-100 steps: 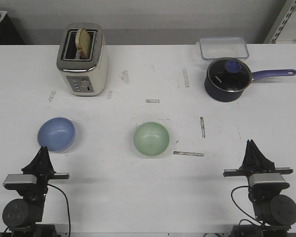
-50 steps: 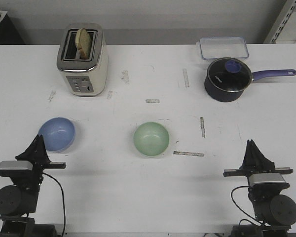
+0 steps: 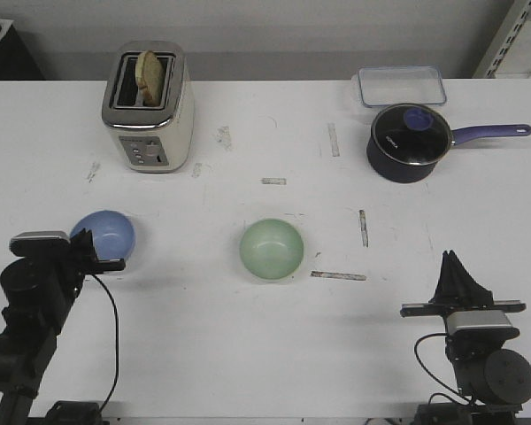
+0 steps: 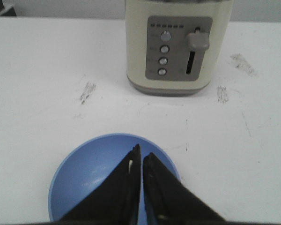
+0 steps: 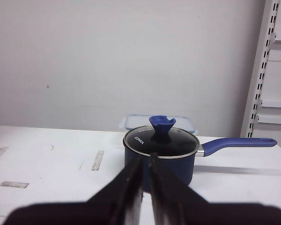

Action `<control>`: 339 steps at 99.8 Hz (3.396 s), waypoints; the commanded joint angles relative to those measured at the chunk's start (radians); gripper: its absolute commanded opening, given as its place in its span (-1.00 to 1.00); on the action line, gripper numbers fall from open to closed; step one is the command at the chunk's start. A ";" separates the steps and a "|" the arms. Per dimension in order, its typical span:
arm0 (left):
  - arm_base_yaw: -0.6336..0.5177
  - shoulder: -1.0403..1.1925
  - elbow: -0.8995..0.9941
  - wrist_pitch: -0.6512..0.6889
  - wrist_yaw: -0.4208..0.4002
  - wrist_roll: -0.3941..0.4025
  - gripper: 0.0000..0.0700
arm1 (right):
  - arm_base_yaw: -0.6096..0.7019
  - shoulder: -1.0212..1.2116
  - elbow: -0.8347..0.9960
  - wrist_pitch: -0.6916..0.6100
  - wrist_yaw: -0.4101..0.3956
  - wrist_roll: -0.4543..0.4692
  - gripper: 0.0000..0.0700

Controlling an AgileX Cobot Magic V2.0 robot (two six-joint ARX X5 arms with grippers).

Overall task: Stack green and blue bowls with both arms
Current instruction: 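Reach the left gripper forward to the rim of the light blue bowl, then grip the blue bowl's rim with the left gripper and lift it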

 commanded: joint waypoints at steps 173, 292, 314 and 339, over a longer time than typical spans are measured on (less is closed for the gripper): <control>0.511 0.805 0.545 -0.545 0.434 -0.098 -0.59 | 0.002 -0.002 0.003 0.010 0.001 -0.011 -0.97; 0.423 0.884 0.546 -0.600 0.341 -0.041 -0.30 | 0.002 -0.002 0.003 0.010 0.000 -0.011 -0.97; 0.423 0.927 0.546 -0.603 0.338 -0.042 -0.31 | 0.002 -0.002 0.003 0.010 0.000 -0.011 -0.97; 0.417 0.953 0.546 -0.604 0.339 -0.042 -0.90 | 0.002 -0.002 0.003 0.010 0.000 -0.011 -0.97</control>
